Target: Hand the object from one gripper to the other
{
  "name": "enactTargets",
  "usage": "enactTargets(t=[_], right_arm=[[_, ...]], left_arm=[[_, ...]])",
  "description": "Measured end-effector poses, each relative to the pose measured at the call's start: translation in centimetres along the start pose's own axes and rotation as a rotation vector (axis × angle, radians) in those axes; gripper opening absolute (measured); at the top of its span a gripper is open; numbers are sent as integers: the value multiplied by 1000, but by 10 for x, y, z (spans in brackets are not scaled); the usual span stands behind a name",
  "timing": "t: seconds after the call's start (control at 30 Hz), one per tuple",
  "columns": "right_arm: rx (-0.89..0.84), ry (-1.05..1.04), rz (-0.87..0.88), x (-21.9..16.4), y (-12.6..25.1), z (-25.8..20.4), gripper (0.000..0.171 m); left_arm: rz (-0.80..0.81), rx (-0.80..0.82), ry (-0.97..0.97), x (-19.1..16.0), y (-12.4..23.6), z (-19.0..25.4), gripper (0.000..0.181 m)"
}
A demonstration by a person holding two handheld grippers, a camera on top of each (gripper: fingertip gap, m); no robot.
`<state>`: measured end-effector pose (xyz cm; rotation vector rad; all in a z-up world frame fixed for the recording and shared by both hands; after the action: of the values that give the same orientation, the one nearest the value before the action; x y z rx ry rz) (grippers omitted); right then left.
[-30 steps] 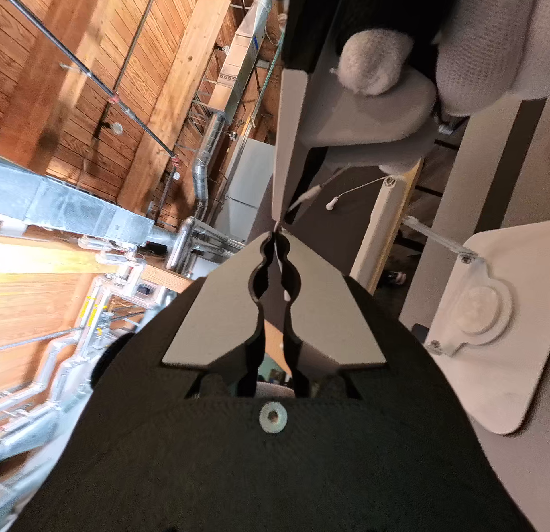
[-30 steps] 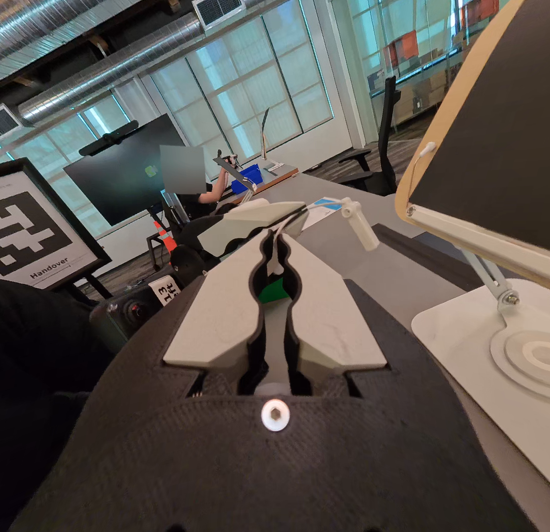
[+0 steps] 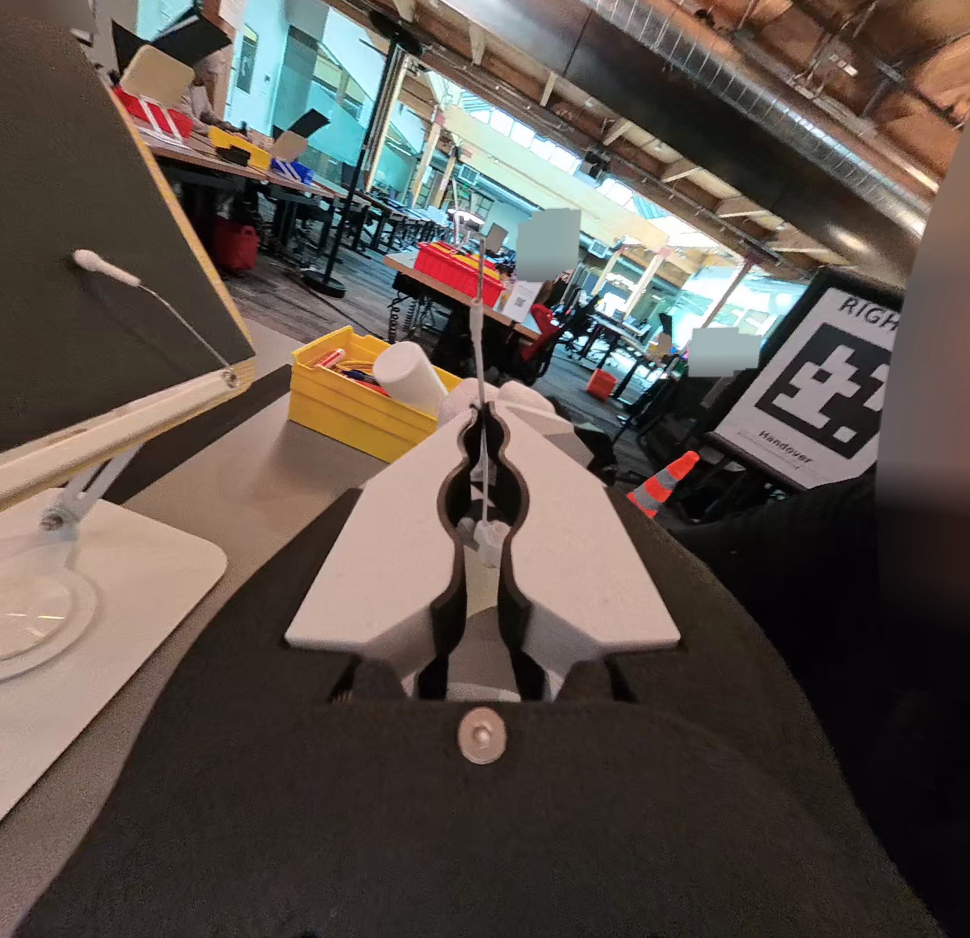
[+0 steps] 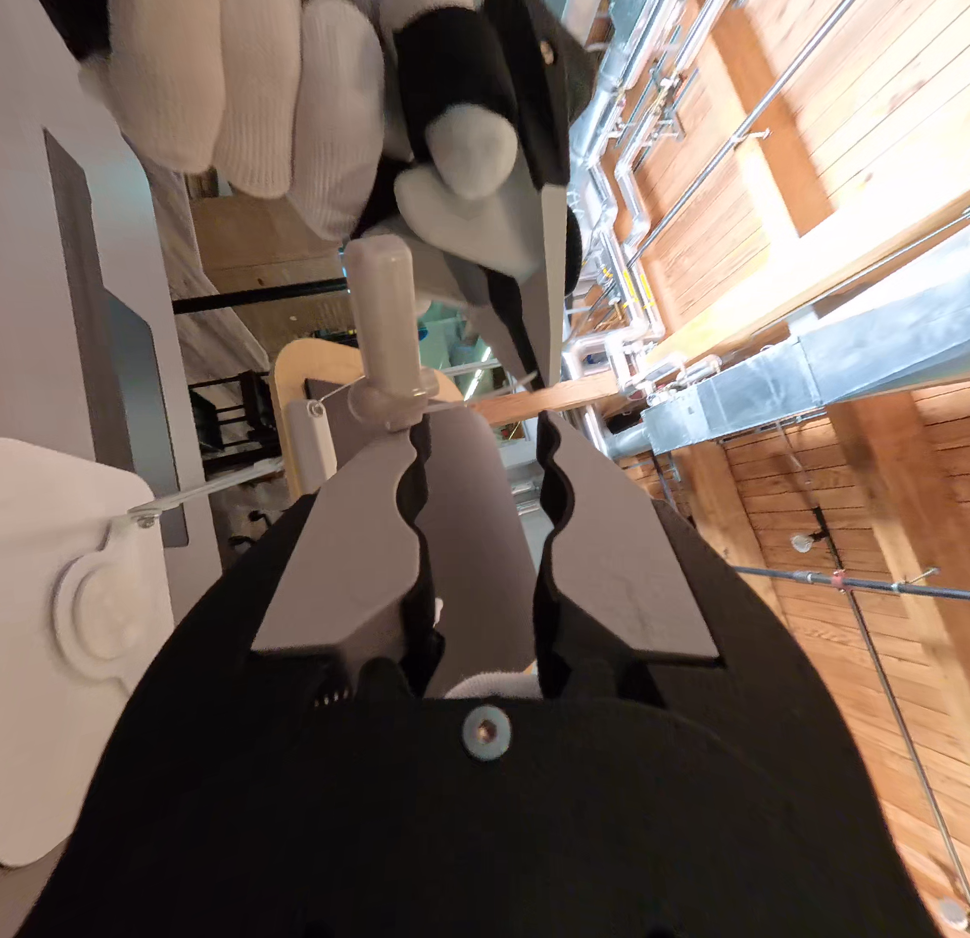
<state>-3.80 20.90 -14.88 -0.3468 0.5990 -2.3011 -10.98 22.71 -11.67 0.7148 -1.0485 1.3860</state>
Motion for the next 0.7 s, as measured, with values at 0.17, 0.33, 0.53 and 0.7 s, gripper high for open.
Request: enactTargets(t=[0.17,0.33,0.53,0.7], right_arm=[[-55,34,36,12,1,5,25],[-72,41,36,16,1,9,9],[-42,26,23,16,2,11,0],[32,-77,-14,9,1,15,0]], left_arm=[[17,-26,52,-3,-1,-4,0],[27,-27,66,-2,0,-5,0],[33,-29,70,-3,0,-6,0],[14,81,13,-5,0,-16,9]])
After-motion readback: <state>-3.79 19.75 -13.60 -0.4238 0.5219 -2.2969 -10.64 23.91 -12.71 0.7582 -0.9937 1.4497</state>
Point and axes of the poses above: each gripper's, where its closed fingertips meet, y back along the fingers, x out of its top, z = x × y across the jaws, the point moved 5 cm from there along y, back along the fingers, and after that the axes turned 12 degrees about -x, right-handed, at the moved point
